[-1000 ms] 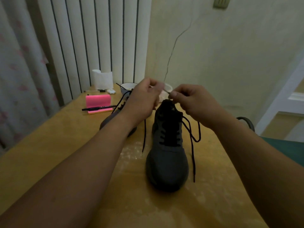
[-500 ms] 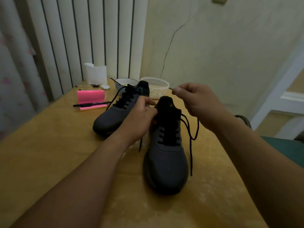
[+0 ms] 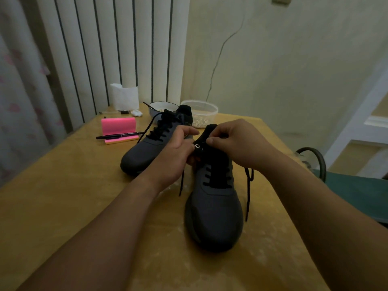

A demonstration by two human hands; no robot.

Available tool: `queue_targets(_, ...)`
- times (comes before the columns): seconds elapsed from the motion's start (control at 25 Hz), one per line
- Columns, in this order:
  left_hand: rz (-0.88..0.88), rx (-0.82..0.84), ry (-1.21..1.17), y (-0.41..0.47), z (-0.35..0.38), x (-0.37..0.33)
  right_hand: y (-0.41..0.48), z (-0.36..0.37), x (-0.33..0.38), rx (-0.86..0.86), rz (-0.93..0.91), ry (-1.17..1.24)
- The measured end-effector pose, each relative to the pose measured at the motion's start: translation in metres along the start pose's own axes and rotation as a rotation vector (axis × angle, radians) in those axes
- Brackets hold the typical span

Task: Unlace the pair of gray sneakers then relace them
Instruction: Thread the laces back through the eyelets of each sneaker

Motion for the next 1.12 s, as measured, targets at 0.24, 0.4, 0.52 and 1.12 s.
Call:
queue_targets(0.24,0.028,0.020,0.005,0.000,0.001,-0.001,0.003,0.006,0.005,0.034,-0.039,-0.035)
queue_targets(0.4,0.024,-0.018,-0.017,0.000,0.001,-0.004,0.007,0.005,0.009,0.034,-0.057,-0.069)
queue_targets(0.52,0.008,-0.048,0.038,0.001,-0.001,-0.003,0.009,0.007,0.012,0.050,-0.068,-0.104)
queue_targets(1.12,-0.062,-0.282,-0.118,0.003,-0.054,-0.040,-0.009,-0.058,-0.024,-0.266,0.320,0.428)
Point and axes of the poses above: each hand's wrist, its own y-axis towards the middle knuckle, its own z-axis out of the palm, x = y × z, the point moved 6 cm from there along y, towards the middle knuckle, and after that the axes turned 13 degrees about -x, right-handed, at the moved point
